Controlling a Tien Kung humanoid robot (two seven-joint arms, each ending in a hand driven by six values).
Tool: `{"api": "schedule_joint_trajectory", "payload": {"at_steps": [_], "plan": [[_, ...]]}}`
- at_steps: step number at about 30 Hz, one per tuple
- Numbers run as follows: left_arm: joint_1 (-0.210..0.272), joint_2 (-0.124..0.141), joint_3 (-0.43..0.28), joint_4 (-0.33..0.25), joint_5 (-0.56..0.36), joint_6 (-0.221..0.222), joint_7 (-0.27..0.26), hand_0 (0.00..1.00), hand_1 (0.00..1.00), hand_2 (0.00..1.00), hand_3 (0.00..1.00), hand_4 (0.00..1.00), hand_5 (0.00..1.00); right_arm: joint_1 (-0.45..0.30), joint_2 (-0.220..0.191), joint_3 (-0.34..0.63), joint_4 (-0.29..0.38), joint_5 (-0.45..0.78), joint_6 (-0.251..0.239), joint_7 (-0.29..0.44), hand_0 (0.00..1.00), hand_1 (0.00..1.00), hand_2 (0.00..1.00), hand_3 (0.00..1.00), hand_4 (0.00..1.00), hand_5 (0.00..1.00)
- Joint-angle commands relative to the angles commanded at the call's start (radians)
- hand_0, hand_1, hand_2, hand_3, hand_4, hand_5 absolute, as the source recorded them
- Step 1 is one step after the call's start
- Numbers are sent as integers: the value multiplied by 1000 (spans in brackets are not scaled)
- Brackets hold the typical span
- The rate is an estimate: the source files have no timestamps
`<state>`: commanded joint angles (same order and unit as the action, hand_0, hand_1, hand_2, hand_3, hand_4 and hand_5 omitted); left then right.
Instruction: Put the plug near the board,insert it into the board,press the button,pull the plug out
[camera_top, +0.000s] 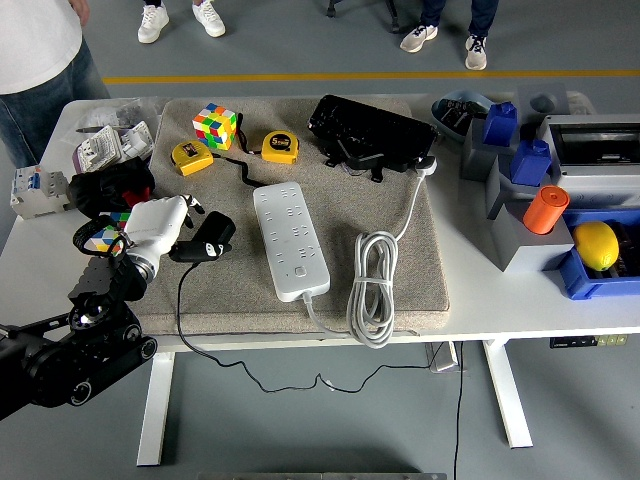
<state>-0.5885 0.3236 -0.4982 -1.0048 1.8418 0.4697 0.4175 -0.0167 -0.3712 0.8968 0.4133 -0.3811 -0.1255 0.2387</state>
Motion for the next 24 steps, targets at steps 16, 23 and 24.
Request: {"api": "schedule_joint_trajectory", "payload": {"at_steps": [16,23,24], "plan": [[-6,-5,26,14,-19,55,-60,332,406,442,534,854,104,-1,0,0,0,-1,0,0,698,700,680,575,998,537],[-7,-3,31,14,-18,50,-83,314,377,403,534,802,43,-1,0,0,1,-2,-1,0,698,700,679,575,998,536],[-7,-2,31,13,-11,52,-87,314,377,403,534,802,43,-1,0,0,1,-2,-1,0,698,700,679,575,998,536]]}}
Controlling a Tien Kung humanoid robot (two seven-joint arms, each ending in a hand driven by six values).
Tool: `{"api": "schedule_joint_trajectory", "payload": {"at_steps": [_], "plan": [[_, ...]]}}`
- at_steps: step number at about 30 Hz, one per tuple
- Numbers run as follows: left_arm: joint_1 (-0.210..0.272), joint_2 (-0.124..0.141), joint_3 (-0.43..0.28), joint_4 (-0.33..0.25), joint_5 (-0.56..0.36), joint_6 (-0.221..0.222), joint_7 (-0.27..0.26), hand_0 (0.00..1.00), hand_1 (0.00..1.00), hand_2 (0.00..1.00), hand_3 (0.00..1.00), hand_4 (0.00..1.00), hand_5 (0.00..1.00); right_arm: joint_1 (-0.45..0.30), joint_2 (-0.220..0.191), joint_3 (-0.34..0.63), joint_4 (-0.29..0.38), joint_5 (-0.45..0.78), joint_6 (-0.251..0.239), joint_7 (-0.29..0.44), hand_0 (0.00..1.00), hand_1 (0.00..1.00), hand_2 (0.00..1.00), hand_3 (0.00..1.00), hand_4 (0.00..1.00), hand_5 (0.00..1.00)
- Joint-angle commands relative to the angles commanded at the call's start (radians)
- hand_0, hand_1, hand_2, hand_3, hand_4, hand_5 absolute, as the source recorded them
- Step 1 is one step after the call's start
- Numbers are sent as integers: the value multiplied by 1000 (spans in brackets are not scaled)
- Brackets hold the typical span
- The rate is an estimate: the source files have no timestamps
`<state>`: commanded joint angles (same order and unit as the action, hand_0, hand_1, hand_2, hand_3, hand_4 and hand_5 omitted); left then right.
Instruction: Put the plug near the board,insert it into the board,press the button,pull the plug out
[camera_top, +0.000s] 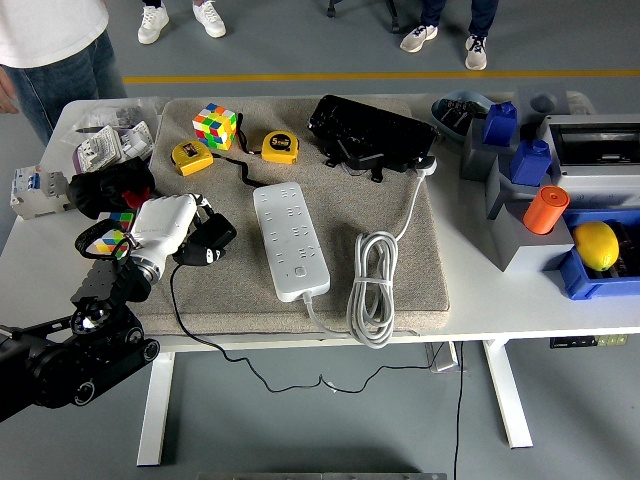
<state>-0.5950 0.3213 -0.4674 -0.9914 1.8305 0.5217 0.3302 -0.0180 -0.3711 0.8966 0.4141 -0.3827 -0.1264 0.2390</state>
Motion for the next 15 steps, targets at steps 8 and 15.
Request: {"api": "schedule_joint_trajectory", "payload": {"at_steps": [8,15], "plan": [[-5,9,-4,-4,-15,17,-44,293,329,354,526,797,31,0,0,1,0,1,0,1,696,699,679,574,998,535],[-2,29,-27,-6,-161,23,-142,288,324,351,522,797,31,0,0,3,0,1,0,2,696,699,679,574,998,536]]}}
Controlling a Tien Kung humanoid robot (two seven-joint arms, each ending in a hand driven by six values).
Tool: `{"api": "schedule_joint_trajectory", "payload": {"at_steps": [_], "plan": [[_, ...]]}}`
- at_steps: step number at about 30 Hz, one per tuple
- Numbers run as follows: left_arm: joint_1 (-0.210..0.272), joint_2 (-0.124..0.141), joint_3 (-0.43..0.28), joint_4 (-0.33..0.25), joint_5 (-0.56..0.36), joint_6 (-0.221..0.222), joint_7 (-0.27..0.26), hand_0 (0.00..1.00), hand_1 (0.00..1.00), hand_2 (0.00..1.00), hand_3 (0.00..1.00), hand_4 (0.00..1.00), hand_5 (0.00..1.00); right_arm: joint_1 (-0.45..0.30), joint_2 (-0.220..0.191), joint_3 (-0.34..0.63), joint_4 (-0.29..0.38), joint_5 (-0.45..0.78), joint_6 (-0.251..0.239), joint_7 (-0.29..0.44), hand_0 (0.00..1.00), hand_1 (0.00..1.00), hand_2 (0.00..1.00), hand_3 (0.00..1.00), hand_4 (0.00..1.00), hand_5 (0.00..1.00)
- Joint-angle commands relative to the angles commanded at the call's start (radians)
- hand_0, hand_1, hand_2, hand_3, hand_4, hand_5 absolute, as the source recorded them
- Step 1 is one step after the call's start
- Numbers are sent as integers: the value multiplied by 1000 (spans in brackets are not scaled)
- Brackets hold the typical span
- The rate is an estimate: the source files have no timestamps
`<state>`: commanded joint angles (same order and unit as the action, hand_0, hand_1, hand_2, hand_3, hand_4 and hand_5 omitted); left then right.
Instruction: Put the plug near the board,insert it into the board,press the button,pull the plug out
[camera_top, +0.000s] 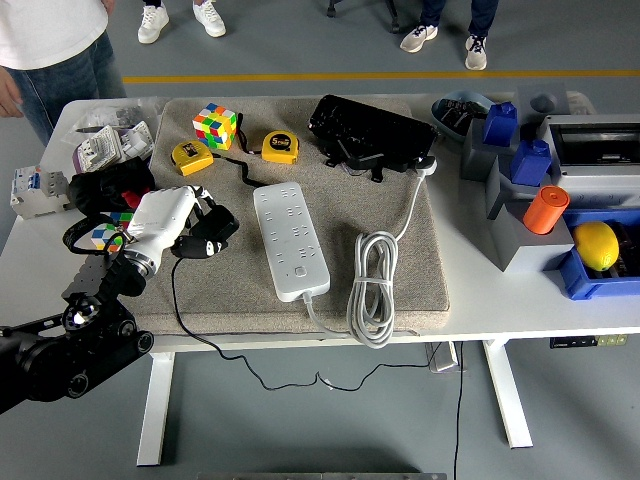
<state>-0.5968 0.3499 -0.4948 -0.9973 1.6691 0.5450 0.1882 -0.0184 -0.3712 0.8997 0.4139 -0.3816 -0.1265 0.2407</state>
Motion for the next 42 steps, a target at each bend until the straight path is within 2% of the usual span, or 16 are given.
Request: {"api": "schedule_joint_trajectory", "payload": {"at_steps": [6,10,13,17,21,27,38,42], "plan": [[-6,38,-22,-49,-129,-25,-149,290,321,350,519,811,39,-1,-1,3,0,0,0,0,696,700,679,575,998,534],[-22,62,-23,-86,-192,-70,-230,287,320,350,519,816,50,-1,-2,1,0,0,1,0,695,699,679,574,998,534],[-47,75,0,-102,-226,-103,-299,284,319,352,516,818,54,1,-2,0,0,1,2,0,696,700,679,574,998,532],[-87,85,40,-106,-250,-143,-362,284,319,352,516,818,54,4,-4,-3,0,2,2,0,696,700,679,574,998,532],[-131,81,84,-93,-227,-176,-388,285,319,353,515,820,58,7,-7,-8,0,5,3,0,694,700,678,574,998,531],[-197,53,139,-25,-165,-220,-412,283,319,353,515,819,64,10,-11,-16,1,6,4,0,695,700,678,574,998,531],[-270,-1,208,80,-143,-227,-413,286,321,355,517,824,77,14,-16,-18,8,1,5,-1,696,700,678,575,998,529],[-282,-10,232,114,-150,-234,-415,286,321,355,517,824,77,14,-17,-19,10,-1,6,-1,696,700,678,575,998,529]]}}
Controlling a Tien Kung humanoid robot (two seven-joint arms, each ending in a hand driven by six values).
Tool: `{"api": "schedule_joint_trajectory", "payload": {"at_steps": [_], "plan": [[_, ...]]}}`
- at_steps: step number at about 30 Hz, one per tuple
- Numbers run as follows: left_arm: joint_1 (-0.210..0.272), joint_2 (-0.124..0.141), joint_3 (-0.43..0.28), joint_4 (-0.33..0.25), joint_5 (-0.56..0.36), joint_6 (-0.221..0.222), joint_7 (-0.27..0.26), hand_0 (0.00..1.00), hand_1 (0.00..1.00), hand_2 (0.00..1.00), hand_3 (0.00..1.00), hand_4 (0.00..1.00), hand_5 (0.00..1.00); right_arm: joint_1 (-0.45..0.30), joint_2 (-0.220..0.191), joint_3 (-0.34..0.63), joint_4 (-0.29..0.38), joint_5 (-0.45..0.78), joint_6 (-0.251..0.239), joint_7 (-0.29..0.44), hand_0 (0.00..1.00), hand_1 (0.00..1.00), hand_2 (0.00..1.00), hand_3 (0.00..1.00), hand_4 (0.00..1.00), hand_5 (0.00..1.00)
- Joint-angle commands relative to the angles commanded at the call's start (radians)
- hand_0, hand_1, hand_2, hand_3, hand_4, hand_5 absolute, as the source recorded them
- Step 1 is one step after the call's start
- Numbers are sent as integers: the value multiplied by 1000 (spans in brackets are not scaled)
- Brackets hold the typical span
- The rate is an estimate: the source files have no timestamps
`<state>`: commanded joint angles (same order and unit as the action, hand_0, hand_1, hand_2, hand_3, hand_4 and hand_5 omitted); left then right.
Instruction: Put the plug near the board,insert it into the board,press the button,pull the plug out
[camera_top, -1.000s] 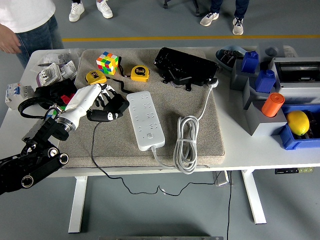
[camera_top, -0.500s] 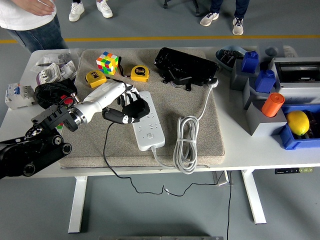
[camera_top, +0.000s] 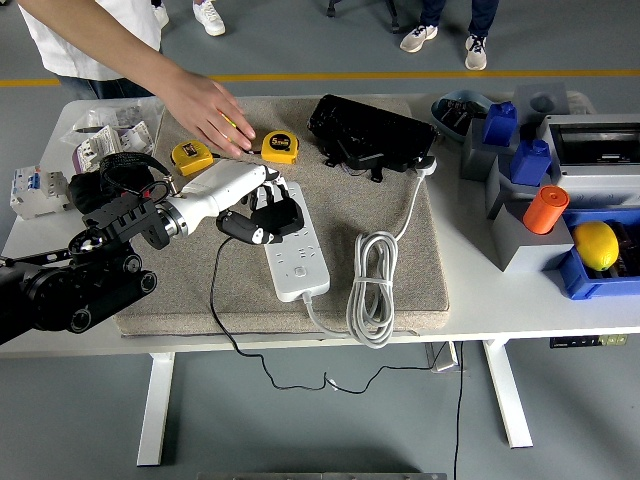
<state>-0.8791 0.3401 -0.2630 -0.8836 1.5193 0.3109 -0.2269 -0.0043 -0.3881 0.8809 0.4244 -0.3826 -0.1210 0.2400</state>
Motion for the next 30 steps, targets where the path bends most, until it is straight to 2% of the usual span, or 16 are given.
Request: {"api": "schedule_joint_trajectory", "payload": {"at_steps": [5,13,30], "plan": [[-7,-3,24,35,-6,-2,-8,288,322,357,518,831,85,-2,0,2,1,-1,0,0,696,700,678,574,998,528],[-13,-1,35,55,-3,-7,-17,284,323,356,517,844,105,-4,1,7,1,-1,0,1,696,700,678,574,998,528],[-9,2,53,65,-10,-11,-24,291,329,357,519,845,108,-4,4,11,1,-3,1,2,696,700,678,574,998,527]]}}
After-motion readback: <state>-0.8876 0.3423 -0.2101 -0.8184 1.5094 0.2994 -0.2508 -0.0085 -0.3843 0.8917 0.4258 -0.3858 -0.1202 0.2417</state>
